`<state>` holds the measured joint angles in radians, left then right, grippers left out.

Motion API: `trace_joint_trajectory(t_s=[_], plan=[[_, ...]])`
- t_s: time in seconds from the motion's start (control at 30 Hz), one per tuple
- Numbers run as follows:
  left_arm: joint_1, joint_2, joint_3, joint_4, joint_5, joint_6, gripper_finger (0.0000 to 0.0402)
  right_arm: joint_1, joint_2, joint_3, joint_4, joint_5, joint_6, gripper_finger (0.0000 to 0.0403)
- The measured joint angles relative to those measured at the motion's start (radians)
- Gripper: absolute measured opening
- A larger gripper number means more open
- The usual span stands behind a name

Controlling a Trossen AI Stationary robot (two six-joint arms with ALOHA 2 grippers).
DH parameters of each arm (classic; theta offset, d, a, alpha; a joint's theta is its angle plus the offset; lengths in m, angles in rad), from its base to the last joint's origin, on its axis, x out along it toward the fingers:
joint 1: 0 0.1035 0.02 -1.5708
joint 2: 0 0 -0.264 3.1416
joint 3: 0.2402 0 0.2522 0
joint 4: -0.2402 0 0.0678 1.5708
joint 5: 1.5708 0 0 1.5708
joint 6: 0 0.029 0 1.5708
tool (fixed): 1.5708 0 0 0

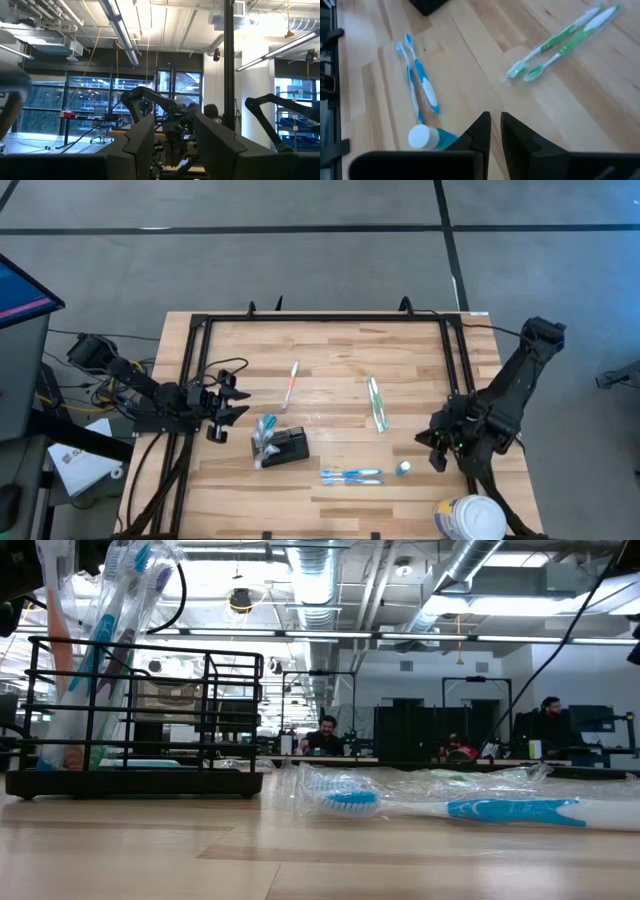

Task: Pick & Place toothbrushing station
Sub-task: Put the mouthwash into the black toothbrush rack

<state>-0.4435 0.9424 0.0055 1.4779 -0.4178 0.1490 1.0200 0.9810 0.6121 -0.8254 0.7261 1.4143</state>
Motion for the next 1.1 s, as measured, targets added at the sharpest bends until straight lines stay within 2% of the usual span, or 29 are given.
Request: trace_joint_trajectory(t_s=[0.2, 0.53, 0.83, 0.97, 1.1], plan=[[0.000, 0.000, 0.000, -0.004, 0.003, 0.001, 0.0131, 0.022, 0.007, 0.000, -0.003, -0.051, 0.015, 0.0032], [0.000, 0.000, 0.000, -0.005, 0.004, 0.003, 0.0131, 0.019, 0.031, 0.000, -0.006, -0.055, 0.040, 0.0026], [0.000, 0.000, 0.000, -0.004, 0.004, 0.003, 0.0131, 0.010, 0.149, 0.000, -0.006, -0.258, 0.080, 0.0026], [0.000, 0.000, 0.000, -0.005, 0.003, 0.003, 0.0131, 0.010, 0.207, 0.000, 0.000, -0.266, 0.079, 0.0026], [0.000, 0.000, 0.000, -0.005, 0.003, 0.003, 0.0131, 0.035, 0.239, 0.000, 0.000, -0.231, 0.108, 0.0026]])
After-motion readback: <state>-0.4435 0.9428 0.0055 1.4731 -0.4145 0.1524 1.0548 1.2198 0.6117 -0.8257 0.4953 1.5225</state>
